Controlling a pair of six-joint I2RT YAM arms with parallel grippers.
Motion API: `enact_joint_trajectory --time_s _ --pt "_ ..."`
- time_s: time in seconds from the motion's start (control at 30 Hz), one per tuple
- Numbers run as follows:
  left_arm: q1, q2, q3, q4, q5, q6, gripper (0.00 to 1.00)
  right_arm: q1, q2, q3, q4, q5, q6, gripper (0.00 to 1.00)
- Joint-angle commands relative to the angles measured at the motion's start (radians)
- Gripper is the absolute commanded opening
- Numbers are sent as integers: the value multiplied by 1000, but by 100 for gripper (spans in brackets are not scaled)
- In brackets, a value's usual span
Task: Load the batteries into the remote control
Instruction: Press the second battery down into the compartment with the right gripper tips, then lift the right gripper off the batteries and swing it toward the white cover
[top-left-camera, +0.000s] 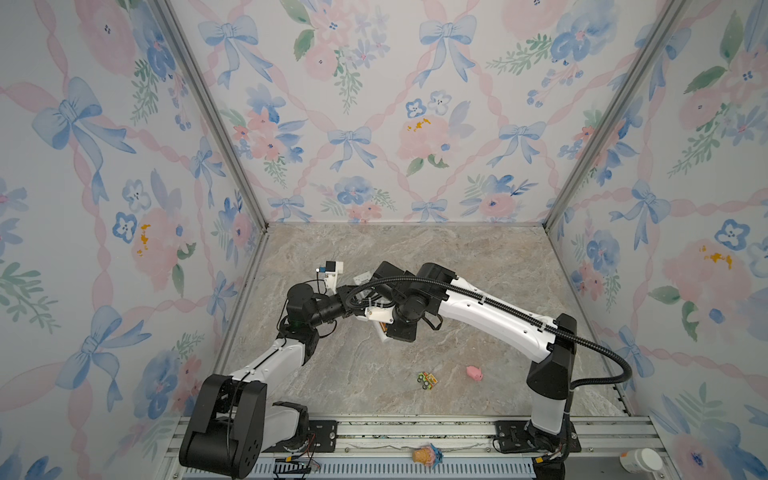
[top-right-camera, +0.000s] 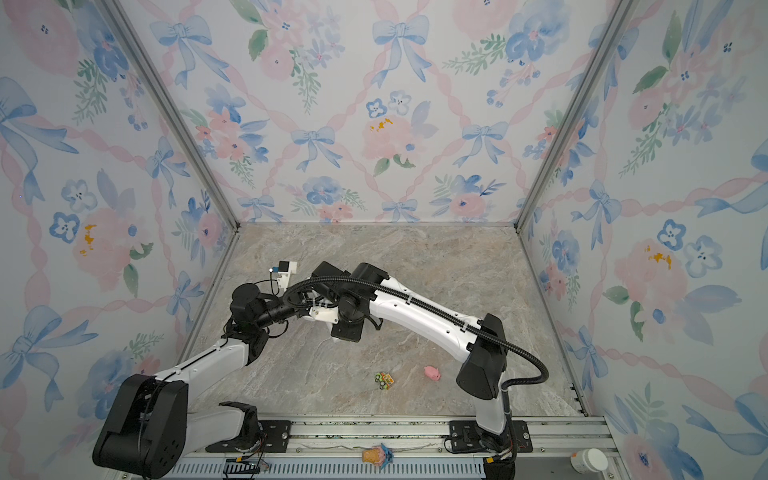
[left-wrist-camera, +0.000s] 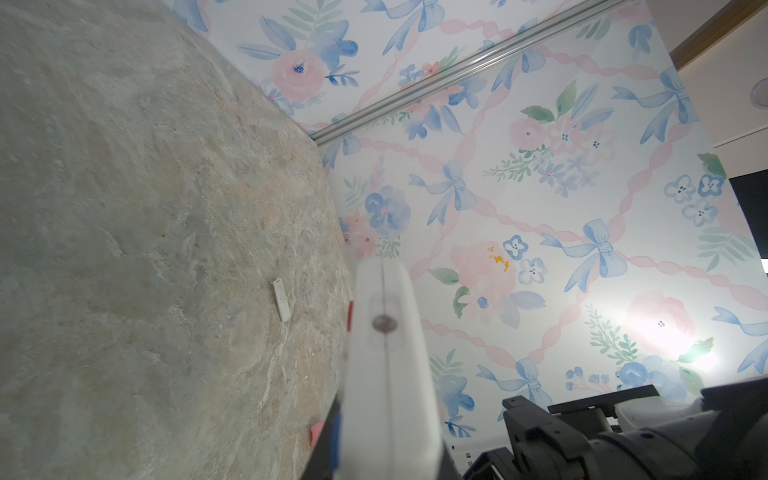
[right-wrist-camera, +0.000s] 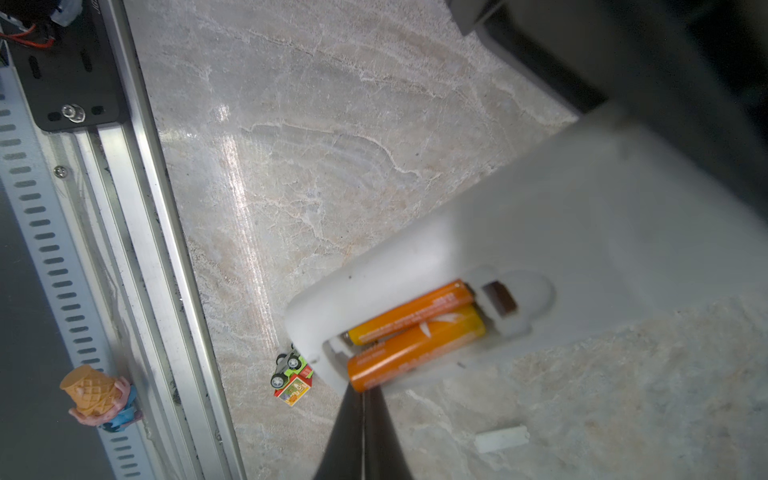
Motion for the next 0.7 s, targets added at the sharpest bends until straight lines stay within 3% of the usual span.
enact_joint_trajectory --time_s 0.0,0.67 --pt "-8 -21 12 64 69 -59 0 -19 59 28 -2 30 33 6" --pt "-8 -31 0 64 65 -58 0 -35 167 150 -113 5 149 2"
